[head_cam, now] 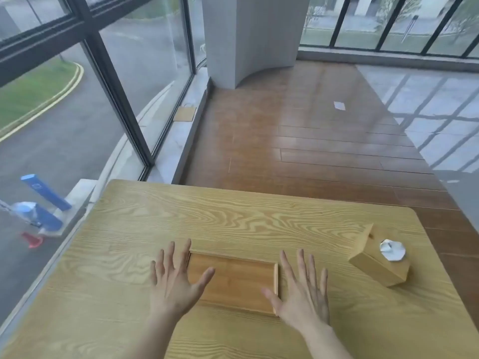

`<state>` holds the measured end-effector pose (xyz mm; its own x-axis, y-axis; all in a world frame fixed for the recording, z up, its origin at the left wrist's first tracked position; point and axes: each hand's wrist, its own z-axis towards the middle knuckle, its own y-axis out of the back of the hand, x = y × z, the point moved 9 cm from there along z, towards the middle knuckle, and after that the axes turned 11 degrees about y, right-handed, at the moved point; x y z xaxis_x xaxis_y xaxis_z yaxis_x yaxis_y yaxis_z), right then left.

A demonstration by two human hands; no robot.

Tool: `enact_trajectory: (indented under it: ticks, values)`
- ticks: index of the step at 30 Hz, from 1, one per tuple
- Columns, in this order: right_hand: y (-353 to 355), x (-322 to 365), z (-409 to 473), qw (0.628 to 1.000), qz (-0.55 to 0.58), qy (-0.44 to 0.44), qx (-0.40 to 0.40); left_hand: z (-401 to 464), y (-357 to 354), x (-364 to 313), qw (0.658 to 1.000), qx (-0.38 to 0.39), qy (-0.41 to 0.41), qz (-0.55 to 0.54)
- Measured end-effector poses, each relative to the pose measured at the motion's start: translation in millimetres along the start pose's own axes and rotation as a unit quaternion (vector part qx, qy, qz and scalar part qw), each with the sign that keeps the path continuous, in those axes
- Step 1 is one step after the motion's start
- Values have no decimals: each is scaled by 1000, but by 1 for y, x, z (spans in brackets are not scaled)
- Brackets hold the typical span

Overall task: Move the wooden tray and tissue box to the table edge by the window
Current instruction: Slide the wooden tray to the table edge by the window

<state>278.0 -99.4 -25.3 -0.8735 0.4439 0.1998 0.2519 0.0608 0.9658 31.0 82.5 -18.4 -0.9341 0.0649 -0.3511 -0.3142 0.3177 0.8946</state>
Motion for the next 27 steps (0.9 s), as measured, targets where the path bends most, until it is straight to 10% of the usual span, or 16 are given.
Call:
enact_trajectory:
  ticks: [12, 27]
  values:
    - [-61, 18, 0, 980, 118, -109, 119, 13, -62, 35, 981, 164, 65, -76]
    - [-78, 42, 8, 954, 189, -214, 92, 22, -62, 49, 984, 157, 60, -65]
